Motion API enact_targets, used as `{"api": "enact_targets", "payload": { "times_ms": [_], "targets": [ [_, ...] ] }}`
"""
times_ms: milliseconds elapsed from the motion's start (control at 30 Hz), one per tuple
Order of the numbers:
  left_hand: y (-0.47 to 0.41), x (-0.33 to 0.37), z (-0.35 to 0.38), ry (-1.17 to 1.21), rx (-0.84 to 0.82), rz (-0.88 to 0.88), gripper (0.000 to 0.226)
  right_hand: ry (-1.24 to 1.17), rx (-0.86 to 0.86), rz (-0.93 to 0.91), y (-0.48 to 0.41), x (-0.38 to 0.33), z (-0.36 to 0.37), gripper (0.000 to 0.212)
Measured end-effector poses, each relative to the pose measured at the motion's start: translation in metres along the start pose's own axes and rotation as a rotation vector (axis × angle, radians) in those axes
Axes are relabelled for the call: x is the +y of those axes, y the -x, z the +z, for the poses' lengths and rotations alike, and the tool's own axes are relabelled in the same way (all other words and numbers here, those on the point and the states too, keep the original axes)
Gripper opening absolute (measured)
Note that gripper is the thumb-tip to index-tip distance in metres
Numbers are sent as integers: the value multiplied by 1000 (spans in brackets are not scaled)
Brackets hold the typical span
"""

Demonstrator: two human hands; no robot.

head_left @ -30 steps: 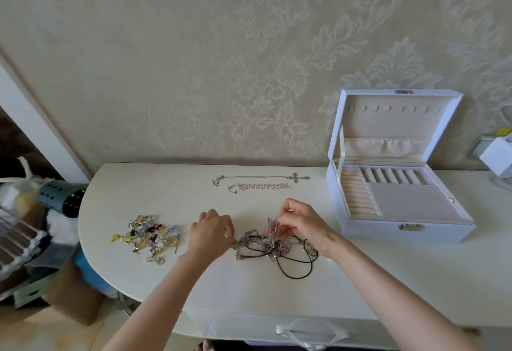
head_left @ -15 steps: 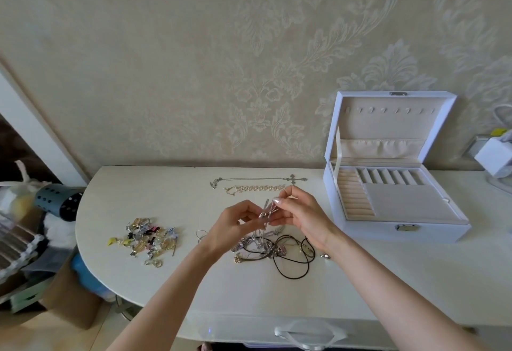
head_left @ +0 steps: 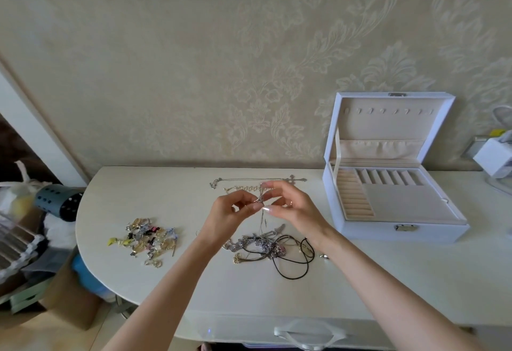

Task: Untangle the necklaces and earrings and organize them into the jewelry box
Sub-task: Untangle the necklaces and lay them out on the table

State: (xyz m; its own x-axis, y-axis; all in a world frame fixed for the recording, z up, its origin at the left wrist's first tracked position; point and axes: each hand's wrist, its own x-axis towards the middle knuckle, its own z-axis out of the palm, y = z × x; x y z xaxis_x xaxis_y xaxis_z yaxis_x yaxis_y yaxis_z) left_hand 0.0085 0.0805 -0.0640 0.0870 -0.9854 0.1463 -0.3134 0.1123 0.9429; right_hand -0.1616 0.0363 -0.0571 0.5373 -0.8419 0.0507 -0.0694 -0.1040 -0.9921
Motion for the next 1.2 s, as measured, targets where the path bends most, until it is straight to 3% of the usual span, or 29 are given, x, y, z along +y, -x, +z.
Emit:
{"api": "enact_targets", "payload": {
  "times_ms": [100, 200, 267, 400, 500, 600, 733, 900, 1000, 1200],
  "targets": [
    [-2, 6, -1, -21, -20, 38, 8, -66, 7, -28, -2, -5, 1, 47],
    [-2, 13, 0, 9, -21, 45, 20, 3, 80, -81, -4, -8, 4, 16],
    [-1, 17, 4, 65, -46, 22, 21, -4, 124, -113, -5, -11, 5, 6],
    [0, 20, 7, 252, -85, -49, 29, 10, 142, -118, -8, -19, 1, 6],
    [0, 19, 3, 233, -171, -98, 31, 11, 185, -103, -9, -19, -1, 4],
    [1, 15, 4, 163, -262, -115, 17, -209, 302, -58, -11, -19, -5, 4],
    [5, 9, 5, 137, -274, -143, 21, -792, 208, -15, -13, -24, -12, 6],
    [8, -2, 5, 22, -319, -237, 19, -1003, 262, 10, -17, -26, -18, 5],
    [7, 1, 3, 45, -271, -256, 19, -978, 303, 9, -18, -18, -25, 8],
    [0, 27, 1, 374, -219, -160, 15, -668, 398, 103, -8, 5, -19, 18]
  ]
}}
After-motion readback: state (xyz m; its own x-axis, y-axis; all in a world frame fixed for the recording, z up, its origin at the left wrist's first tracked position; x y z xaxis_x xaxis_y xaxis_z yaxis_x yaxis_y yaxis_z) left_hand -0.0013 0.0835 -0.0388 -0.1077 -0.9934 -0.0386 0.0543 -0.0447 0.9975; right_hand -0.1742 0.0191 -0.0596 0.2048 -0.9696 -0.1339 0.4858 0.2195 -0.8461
